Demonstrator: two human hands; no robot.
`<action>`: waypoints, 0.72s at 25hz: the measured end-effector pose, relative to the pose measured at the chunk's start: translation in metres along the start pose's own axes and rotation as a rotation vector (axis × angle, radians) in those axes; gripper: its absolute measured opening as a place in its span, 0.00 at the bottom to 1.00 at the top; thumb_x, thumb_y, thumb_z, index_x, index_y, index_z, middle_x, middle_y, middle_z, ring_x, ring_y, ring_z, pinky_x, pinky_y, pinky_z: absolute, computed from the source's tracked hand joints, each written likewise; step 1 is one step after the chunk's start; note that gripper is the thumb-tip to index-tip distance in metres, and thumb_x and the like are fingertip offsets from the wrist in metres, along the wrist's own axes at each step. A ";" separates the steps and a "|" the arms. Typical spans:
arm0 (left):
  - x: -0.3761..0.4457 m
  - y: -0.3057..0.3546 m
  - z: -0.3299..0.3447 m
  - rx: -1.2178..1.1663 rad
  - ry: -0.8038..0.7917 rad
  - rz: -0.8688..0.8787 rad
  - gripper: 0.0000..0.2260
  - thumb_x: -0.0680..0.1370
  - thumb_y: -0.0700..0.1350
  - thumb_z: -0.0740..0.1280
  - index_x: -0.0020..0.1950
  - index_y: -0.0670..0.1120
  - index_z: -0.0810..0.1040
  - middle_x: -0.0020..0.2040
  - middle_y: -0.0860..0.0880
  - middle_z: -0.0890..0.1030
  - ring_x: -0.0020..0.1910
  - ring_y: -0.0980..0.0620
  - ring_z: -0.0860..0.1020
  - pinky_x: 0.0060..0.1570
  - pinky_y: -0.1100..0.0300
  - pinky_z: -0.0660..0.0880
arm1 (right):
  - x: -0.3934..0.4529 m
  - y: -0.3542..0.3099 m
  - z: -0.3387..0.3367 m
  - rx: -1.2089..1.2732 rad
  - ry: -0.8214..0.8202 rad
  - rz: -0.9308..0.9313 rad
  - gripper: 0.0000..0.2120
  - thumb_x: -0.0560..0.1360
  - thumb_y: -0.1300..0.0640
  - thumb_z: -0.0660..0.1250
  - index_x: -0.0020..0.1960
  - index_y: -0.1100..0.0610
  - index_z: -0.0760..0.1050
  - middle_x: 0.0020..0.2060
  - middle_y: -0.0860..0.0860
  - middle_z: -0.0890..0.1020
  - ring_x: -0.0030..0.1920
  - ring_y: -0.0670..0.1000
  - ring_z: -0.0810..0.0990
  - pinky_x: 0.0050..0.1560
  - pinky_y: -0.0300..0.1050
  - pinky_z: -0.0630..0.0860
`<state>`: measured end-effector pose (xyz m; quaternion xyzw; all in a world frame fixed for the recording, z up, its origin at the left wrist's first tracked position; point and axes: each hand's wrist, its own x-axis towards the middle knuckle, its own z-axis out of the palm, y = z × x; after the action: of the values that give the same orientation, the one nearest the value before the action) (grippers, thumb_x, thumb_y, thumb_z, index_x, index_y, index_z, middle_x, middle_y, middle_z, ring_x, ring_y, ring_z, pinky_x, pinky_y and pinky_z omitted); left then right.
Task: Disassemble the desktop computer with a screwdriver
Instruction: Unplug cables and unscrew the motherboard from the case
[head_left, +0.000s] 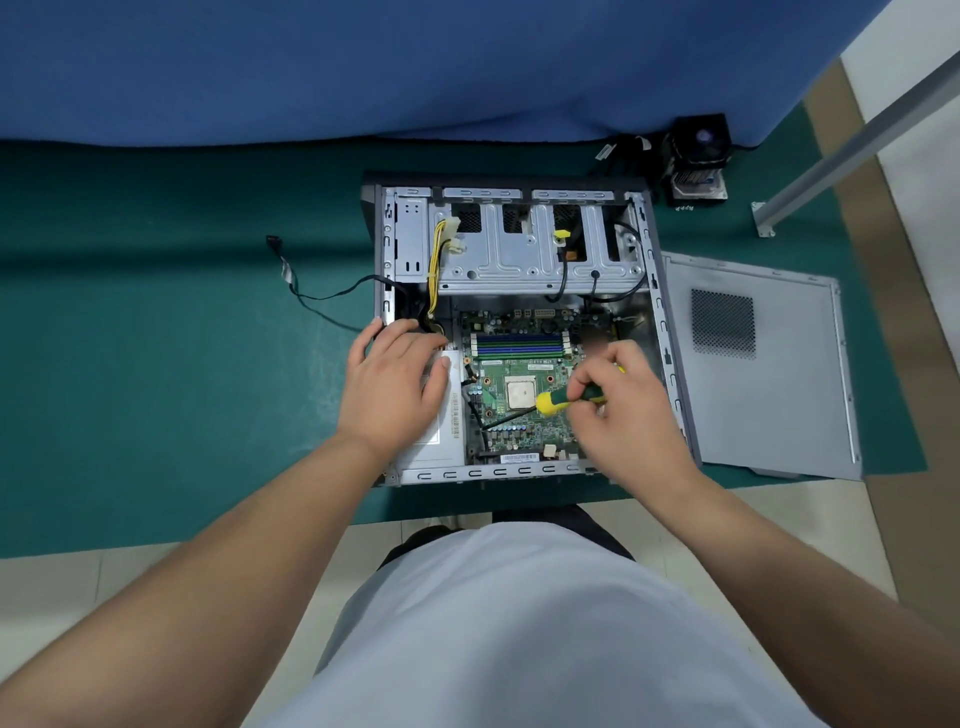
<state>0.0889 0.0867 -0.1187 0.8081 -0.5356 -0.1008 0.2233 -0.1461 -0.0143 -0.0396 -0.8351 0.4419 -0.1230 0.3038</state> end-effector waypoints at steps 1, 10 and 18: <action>0.003 0.003 -0.003 -0.075 -0.021 -0.047 0.13 0.84 0.51 0.61 0.65 0.53 0.80 0.62 0.58 0.81 0.71 0.60 0.69 0.79 0.55 0.48 | 0.002 0.001 -0.008 0.032 0.031 0.026 0.12 0.71 0.69 0.68 0.42 0.51 0.76 0.49 0.36 0.69 0.46 0.41 0.75 0.42 0.30 0.71; 0.038 0.103 -0.033 -1.101 -0.250 -0.615 0.07 0.83 0.43 0.68 0.59 0.49 0.83 0.57 0.51 0.84 0.56 0.53 0.84 0.57 0.59 0.81 | 0.015 0.016 -0.084 0.234 0.310 0.249 0.13 0.70 0.64 0.68 0.37 0.45 0.77 0.48 0.43 0.78 0.50 0.33 0.74 0.45 0.21 0.64; 0.060 0.149 -0.025 -1.527 -0.311 -1.028 0.07 0.81 0.32 0.66 0.58 0.33 0.79 0.49 0.36 0.86 0.49 0.43 0.87 0.44 0.60 0.83 | 0.036 0.049 -0.110 0.310 0.306 0.307 0.13 0.71 0.64 0.69 0.40 0.45 0.78 0.49 0.43 0.78 0.49 0.37 0.75 0.46 0.32 0.68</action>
<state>0.0012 -0.0106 -0.0224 0.5577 0.0755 -0.6190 0.5478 -0.2101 -0.1081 0.0142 -0.6734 0.5800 -0.2664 0.3731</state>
